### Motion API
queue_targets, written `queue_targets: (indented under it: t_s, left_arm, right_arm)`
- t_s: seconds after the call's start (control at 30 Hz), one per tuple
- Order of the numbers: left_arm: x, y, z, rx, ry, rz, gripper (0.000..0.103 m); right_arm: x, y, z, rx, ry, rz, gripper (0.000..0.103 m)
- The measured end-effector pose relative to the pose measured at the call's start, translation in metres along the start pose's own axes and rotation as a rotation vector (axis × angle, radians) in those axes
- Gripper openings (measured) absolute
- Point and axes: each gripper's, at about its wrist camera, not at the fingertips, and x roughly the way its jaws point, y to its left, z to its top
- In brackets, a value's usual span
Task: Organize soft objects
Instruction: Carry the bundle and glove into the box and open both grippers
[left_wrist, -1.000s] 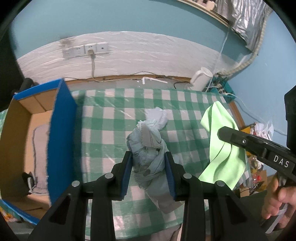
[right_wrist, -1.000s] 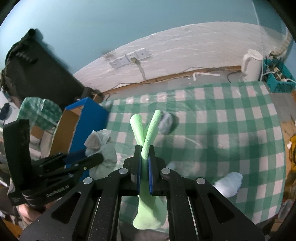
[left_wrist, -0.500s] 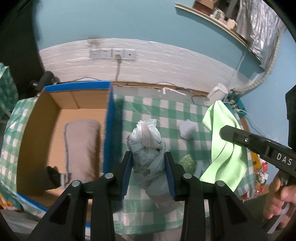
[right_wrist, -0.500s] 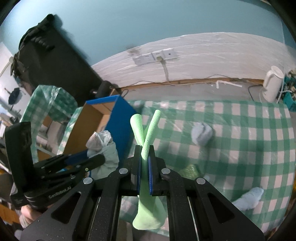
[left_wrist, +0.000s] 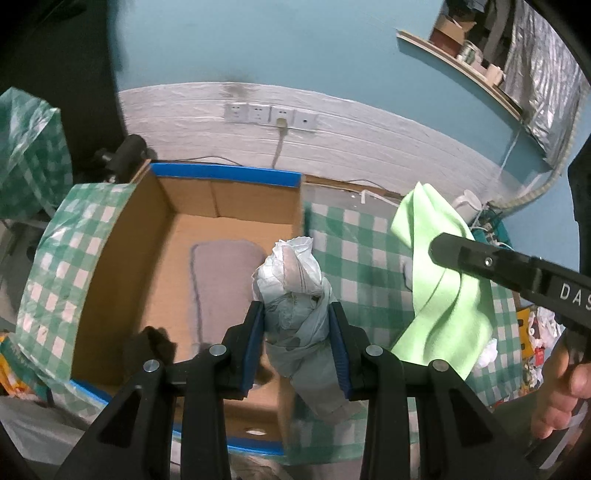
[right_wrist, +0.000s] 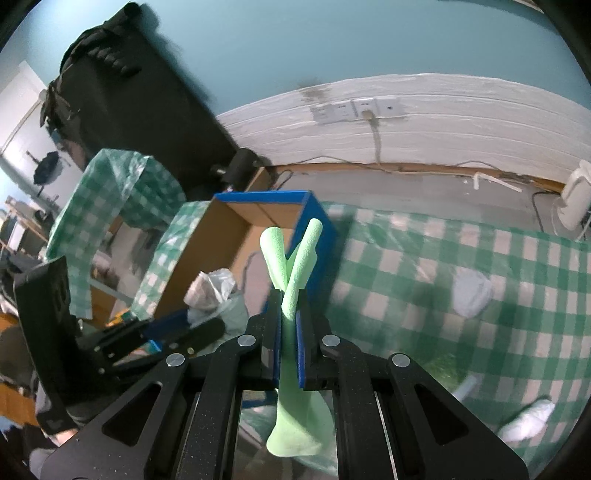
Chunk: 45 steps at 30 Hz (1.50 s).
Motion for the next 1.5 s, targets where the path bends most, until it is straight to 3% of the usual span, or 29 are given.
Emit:
queue_targets:
  t_s: [0.4,0.77,0.9,0.97,1.0,1.03,1.27,1.5]
  left_arm:
    - [-0.009,0.061,0.002,-0.096,-0.019,0.037,0.035]
    - [-0.007,0.113,0.002,-0.183,-0.01,0.088,0.036]
    - [0.001,0.122,-0.002,-0.201,0.014,0.132,0.044]
    - [0.004,0.129,-0.006,-0.22,0.024,0.142,0.047]
    - [0.005,0.132,-0.007,-0.227,0.026,0.143,0.056]
    - [0.005,0.134,-0.007,-0.23,0.028,0.152,0.061]
    - [-0.003,0.13,-0.003,-0.226,-0.007,0.145,0.071]
    - [-0.006,0.105,0.0,-0.164,-0.023,0.118,0.072]
  right_arm:
    - [0.054,0.056,0.018,-0.062,0.066,0.036,0.006]
    - [0.104,0.084,0.017,-0.077,0.141,0.053,0.007]
    - [0.115,0.088,0.013,-0.097,0.16,0.024,0.014]
    - [0.116,0.089,0.011,-0.107,0.164,0.01,0.033]
    - [0.116,0.089,0.011,-0.11,0.161,0.002,0.048]
    - [0.114,0.088,0.011,-0.11,0.153,-0.004,0.054]
    - [0.097,0.078,0.014,-0.086,0.121,-0.049,0.064]
    - [0.075,0.061,0.01,-0.075,0.089,-0.111,0.067]
